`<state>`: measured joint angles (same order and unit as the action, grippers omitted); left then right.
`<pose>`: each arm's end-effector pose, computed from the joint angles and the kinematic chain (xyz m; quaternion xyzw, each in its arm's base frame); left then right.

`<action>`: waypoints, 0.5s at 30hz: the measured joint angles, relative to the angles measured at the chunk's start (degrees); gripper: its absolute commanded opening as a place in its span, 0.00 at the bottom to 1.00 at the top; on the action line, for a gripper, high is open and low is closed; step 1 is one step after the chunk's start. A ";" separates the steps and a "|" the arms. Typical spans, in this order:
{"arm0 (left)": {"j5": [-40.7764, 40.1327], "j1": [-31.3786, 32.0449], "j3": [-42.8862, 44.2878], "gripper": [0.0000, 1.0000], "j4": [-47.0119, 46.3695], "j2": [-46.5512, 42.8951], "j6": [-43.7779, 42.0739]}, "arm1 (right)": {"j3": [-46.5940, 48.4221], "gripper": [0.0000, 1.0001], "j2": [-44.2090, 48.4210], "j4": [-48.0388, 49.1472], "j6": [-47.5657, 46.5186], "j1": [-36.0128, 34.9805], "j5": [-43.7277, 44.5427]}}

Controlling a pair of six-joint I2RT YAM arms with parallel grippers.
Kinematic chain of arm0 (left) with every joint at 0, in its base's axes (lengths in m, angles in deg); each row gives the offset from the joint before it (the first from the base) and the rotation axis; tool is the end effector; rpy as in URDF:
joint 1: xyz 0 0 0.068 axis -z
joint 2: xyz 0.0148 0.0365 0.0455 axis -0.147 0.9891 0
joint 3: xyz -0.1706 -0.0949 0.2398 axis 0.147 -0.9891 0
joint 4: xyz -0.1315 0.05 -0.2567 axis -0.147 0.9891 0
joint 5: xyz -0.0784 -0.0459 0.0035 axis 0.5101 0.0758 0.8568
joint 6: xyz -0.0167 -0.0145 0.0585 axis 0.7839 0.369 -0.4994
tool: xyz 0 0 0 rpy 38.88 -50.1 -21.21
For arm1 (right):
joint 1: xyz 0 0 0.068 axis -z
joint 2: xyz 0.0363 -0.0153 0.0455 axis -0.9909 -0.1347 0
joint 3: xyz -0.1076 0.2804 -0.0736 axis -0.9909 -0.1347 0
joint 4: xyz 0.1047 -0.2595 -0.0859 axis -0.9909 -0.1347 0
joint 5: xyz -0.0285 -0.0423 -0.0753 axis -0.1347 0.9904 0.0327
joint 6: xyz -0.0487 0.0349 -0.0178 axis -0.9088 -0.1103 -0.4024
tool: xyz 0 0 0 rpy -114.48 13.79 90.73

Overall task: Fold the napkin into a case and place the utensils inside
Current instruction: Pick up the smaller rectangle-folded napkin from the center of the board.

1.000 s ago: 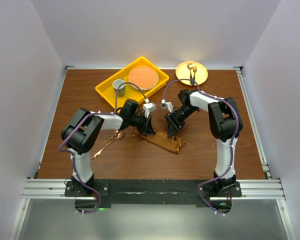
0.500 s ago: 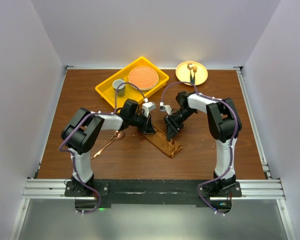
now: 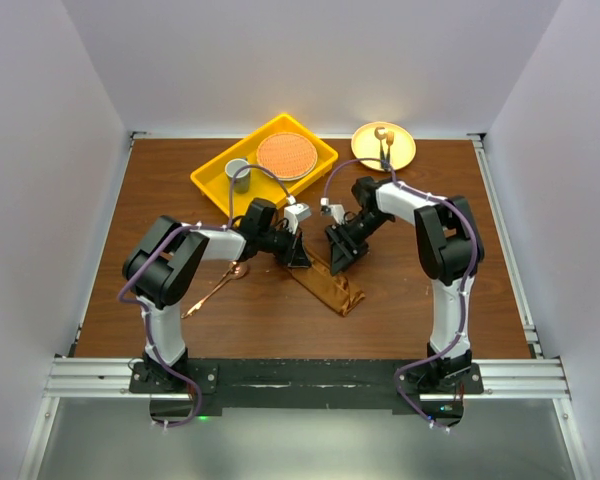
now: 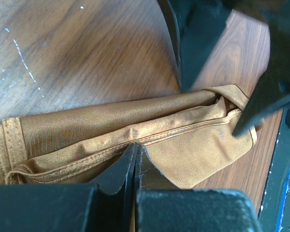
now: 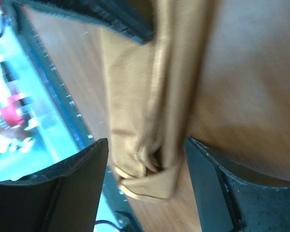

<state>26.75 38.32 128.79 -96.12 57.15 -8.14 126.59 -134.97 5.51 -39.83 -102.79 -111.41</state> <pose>0.3376 -0.2300 0.1244 0.2785 0.8248 -0.4324 0.2349 0.3829 0.1793 0.1406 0.3250 -0.8636 -0.3843 0.0310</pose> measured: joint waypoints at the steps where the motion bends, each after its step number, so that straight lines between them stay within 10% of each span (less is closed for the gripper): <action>1: 0.00 -0.02 0.02 0.00 -0.02 0.00 0.00 | 0.98 0.73 0.00 -0.02 -0.17 0.48 1.18; 15: 0.07 -0.11 -0.02 0.00 -0.20 0.11 0.46 | 0.72 0.72 2.19 4.37 -0.66 1.81 7.08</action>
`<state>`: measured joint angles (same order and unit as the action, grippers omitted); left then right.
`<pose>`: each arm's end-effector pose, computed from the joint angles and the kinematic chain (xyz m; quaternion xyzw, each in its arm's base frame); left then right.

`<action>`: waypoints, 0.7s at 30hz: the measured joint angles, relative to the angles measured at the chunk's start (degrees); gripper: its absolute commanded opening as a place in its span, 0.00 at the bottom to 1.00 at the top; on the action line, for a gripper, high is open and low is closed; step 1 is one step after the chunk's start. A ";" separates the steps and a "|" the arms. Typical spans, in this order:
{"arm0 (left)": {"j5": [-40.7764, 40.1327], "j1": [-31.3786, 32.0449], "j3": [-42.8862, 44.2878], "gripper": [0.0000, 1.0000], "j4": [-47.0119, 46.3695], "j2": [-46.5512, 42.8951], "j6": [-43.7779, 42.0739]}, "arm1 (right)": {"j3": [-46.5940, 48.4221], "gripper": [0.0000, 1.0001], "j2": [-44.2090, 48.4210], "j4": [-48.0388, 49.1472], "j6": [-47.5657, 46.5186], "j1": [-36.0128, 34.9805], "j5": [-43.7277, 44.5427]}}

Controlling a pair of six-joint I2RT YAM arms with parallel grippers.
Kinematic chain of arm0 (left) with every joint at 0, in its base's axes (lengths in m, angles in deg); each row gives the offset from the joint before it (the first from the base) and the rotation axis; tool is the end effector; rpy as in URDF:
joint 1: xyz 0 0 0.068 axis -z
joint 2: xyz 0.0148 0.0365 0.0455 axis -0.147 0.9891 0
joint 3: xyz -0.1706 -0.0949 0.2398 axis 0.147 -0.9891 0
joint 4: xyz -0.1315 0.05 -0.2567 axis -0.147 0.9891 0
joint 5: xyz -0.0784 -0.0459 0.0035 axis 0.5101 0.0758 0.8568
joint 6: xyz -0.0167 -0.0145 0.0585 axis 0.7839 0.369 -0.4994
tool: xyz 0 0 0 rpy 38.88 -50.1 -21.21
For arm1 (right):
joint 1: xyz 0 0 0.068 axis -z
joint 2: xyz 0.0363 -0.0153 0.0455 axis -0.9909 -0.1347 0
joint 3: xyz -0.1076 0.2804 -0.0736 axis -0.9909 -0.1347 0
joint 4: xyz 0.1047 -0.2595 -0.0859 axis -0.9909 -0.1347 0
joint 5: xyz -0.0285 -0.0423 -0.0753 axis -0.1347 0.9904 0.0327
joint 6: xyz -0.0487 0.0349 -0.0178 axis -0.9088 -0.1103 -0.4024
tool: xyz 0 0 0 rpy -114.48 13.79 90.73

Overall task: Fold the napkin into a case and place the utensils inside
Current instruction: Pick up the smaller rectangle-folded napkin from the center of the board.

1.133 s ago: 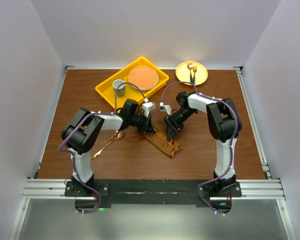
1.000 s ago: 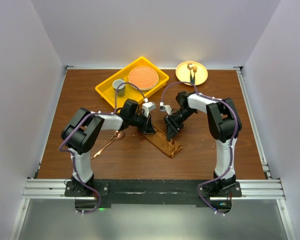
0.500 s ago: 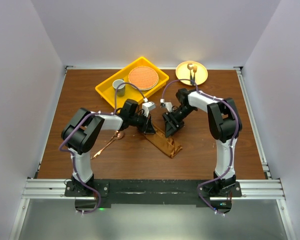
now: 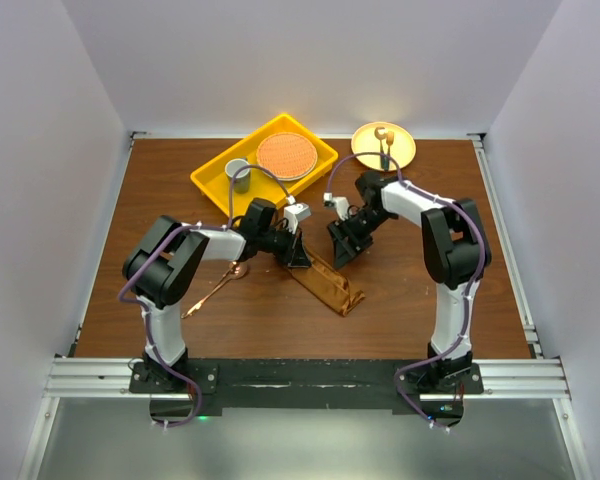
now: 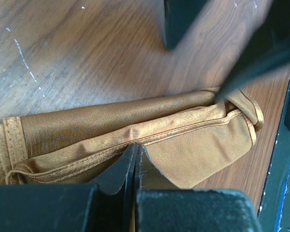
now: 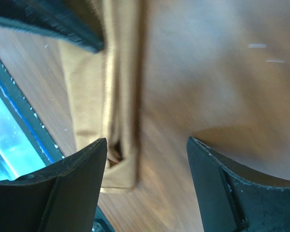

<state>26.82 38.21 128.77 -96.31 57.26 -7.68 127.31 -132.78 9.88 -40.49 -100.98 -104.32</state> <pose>0.3382 -0.2295 0.1238 0.2747 0.8257 -0.4336 0.2338 0.3991 0.1661 0.1553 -0.3460 0.8795 0.3249 0.0341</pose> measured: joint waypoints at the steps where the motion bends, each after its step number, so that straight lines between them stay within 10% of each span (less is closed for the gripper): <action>1: 0.00 0.00 -0.04 0.00 -0.09 0.00 0.00 | -1.07 0.72 0.59 0.39 0.26 -0.98 -0.02; 21: -0.22 -0.02 -0.13 0.00 -1.11 0.26 0.90 | -4.74 0.59 -0.15 2.23 6.54 -5.33 -3.91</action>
<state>26.60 38.19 128.63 -97.43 57.52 -6.78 122.57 -132.93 12.11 -33.95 -106.31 -108.24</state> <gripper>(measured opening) 0.015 0.621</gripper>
